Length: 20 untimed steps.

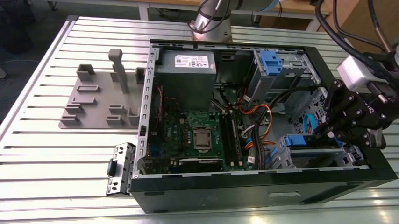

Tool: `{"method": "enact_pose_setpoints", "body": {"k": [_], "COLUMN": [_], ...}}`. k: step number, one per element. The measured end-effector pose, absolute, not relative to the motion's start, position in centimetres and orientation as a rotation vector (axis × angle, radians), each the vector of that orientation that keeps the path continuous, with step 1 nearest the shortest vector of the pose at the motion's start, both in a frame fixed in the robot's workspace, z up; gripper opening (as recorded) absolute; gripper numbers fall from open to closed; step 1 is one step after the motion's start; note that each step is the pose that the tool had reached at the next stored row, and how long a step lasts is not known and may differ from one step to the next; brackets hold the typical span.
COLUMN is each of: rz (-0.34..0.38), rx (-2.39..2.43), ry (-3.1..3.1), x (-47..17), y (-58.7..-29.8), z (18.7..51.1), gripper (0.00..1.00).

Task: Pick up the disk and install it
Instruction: 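Insert the second disk wire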

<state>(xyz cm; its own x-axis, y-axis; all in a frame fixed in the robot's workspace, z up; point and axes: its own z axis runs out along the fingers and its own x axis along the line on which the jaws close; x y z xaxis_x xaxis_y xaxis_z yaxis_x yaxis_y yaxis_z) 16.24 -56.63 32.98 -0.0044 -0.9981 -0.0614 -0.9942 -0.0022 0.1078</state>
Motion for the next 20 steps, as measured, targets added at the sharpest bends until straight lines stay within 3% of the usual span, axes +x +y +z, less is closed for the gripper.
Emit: {"method": "enact_pose_setpoints", "body": {"k": [3, 4, 15, 20], "rz": [-0.187, -0.187, -0.192, -0.199], "rx": [2.193, 2.193, 2.196, 2.196], "ry": [-2.196, -2.196, -2.197, -2.198], "x": [16.2, 16.2, 16.2, 16.2], "y": [-56.6, -56.6, -56.6, -56.6], "z": [33.0, 33.0, 34.3, 33.9], "gripper": [0.17, 0.24, 0.24, 0.10]}}
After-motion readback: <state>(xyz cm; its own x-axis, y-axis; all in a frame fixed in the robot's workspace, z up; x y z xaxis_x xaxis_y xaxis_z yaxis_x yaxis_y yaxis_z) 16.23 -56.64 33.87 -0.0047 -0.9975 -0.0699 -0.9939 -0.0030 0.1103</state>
